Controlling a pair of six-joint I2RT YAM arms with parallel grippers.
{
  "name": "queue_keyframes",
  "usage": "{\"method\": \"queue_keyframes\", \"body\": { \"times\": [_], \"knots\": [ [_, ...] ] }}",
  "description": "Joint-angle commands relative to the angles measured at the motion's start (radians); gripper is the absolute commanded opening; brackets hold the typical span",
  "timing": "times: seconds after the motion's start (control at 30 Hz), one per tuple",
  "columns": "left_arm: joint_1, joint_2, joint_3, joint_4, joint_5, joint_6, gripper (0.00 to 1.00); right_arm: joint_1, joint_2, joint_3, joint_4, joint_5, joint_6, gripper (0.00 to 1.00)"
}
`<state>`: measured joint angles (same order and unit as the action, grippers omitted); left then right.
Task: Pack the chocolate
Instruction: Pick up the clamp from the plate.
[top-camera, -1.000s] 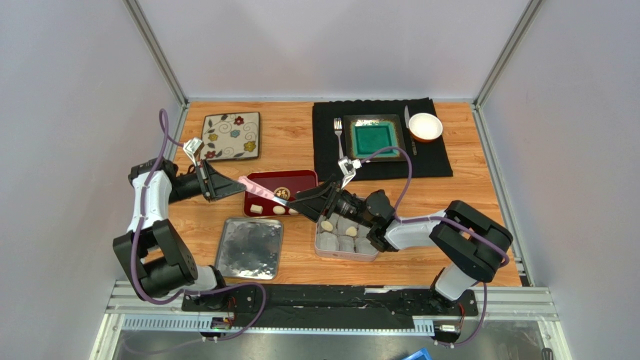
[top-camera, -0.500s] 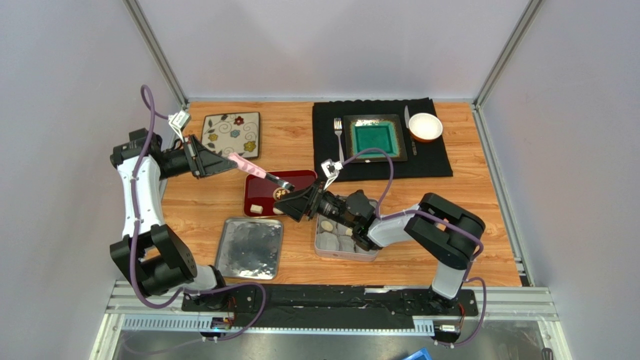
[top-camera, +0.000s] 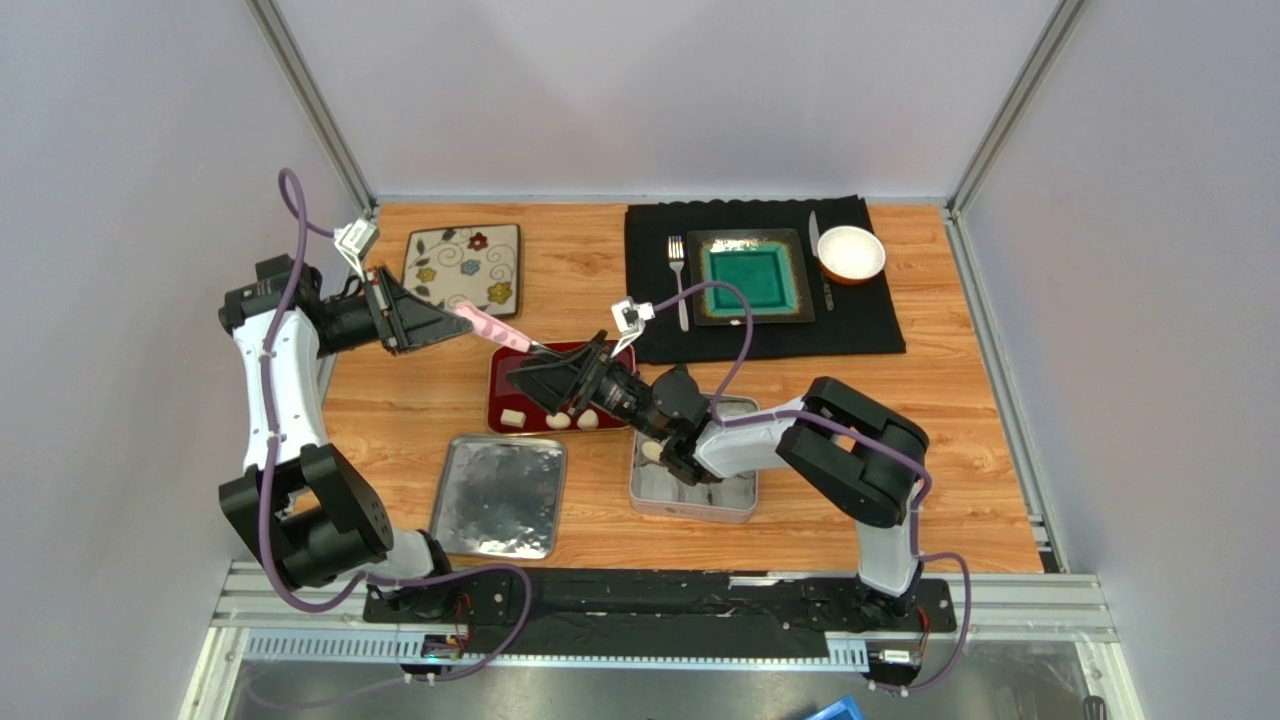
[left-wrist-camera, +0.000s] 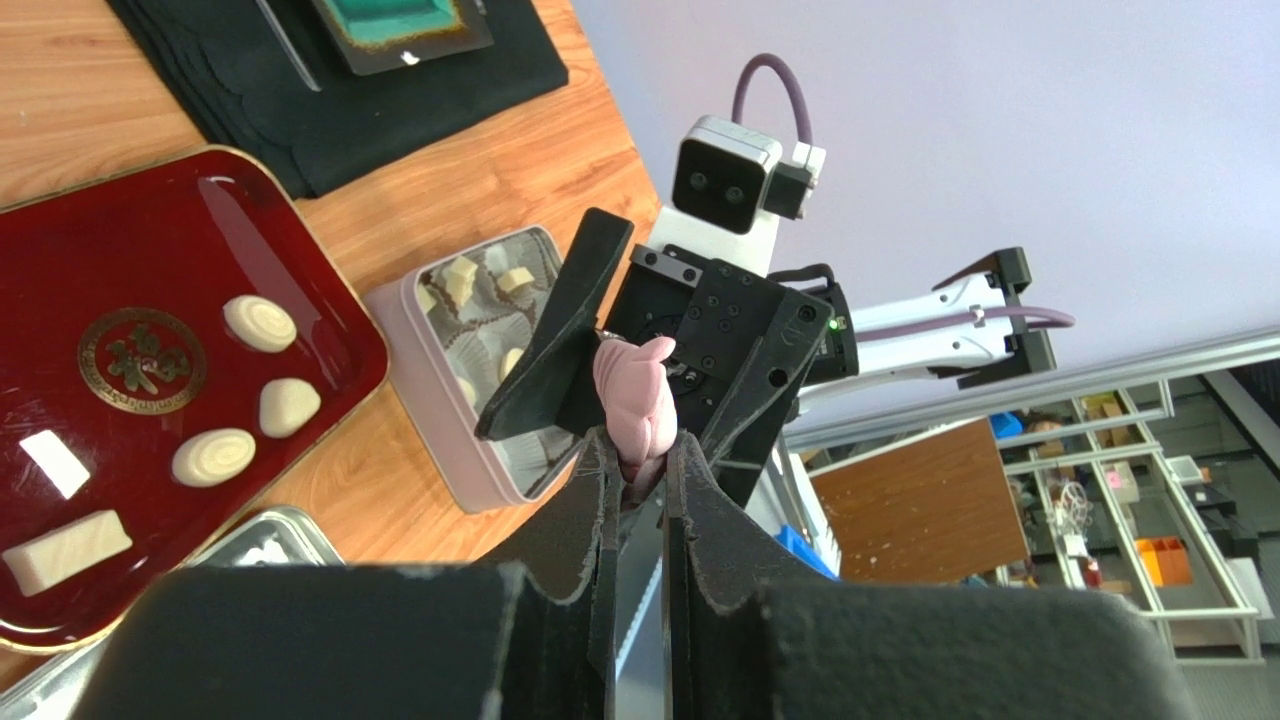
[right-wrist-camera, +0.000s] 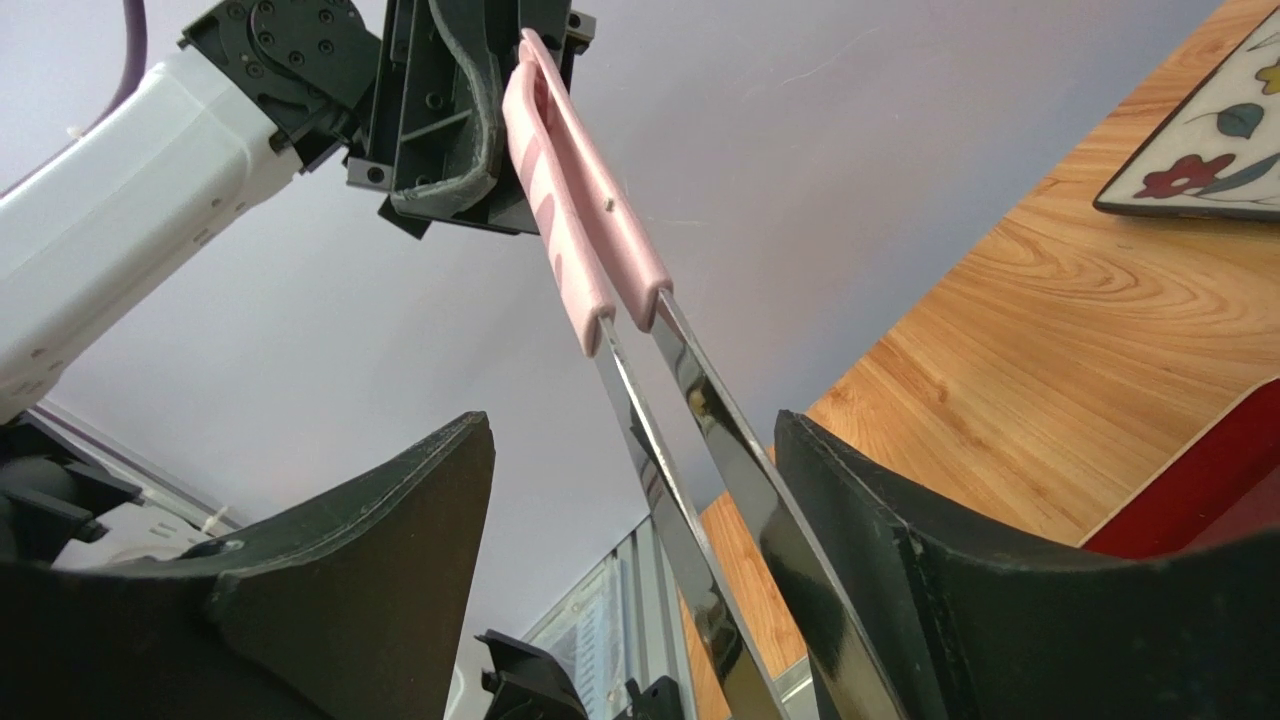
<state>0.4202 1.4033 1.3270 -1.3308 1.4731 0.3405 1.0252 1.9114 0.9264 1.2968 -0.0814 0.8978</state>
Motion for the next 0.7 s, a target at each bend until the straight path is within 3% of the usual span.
{"method": "queue_keyframes", "body": {
  "times": [0.0, 0.27, 0.67],
  "knots": [
    [-0.006, -0.004, -0.023, -0.16, 0.293, -0.005, 0.0, 0.004, -0.014, 0.035, 0.213, 0.063, 0.023, 0.71],
    [-0.006, -0.018, -0.109, -0.162, 0.291, 0.015, 0.03, -0.019, -0.057, 0.025, 0.214, 0.117, 0.05, 0.65],
    [-0.008, -0.03, -0.175, -0.159, 0.293, 0.038, 0.03, -0.034, -0.084, 0.017, 0.214, 0.065, 0.069, 0.55]
  ]
}}
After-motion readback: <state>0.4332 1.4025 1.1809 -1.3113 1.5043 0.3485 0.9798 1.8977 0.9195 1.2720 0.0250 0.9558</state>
